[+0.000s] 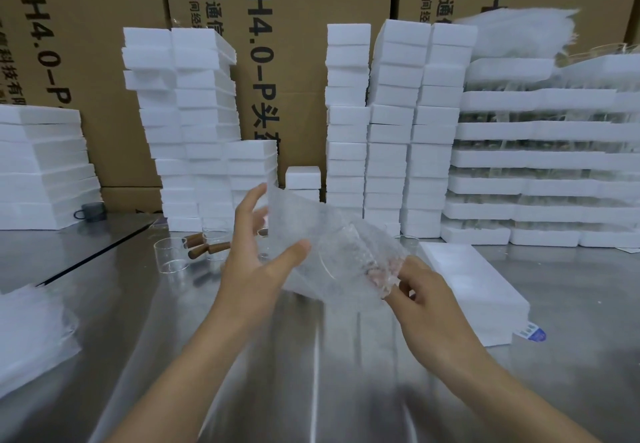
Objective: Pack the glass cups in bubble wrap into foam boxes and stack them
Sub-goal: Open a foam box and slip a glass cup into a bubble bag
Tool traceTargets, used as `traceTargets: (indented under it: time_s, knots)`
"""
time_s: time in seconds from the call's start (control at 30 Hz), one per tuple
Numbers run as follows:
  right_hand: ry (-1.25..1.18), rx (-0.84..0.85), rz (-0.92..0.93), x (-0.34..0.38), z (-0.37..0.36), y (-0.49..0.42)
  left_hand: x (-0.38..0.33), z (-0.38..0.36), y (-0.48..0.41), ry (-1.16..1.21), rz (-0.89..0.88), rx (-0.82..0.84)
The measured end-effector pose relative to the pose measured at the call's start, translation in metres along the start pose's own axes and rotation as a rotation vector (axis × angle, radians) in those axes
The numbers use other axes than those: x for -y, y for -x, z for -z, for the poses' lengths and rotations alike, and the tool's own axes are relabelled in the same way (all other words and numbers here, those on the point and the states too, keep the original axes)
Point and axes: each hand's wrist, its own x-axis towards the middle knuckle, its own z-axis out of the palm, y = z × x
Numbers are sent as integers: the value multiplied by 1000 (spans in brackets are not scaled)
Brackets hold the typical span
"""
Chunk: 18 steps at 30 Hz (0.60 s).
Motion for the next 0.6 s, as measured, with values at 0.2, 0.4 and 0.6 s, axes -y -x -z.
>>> traceTargets:
  time_s: [0.2,0.4,0.6]
  knots:
    - [-37,73,-28,6,6,-1,14,6,-6,138,206,176]
    - [-103,205,-59,3,7,-1,20,2,-4,225,231,335]
    - [-213,231,29,18,6,0,21,-10,2,240,248,387]
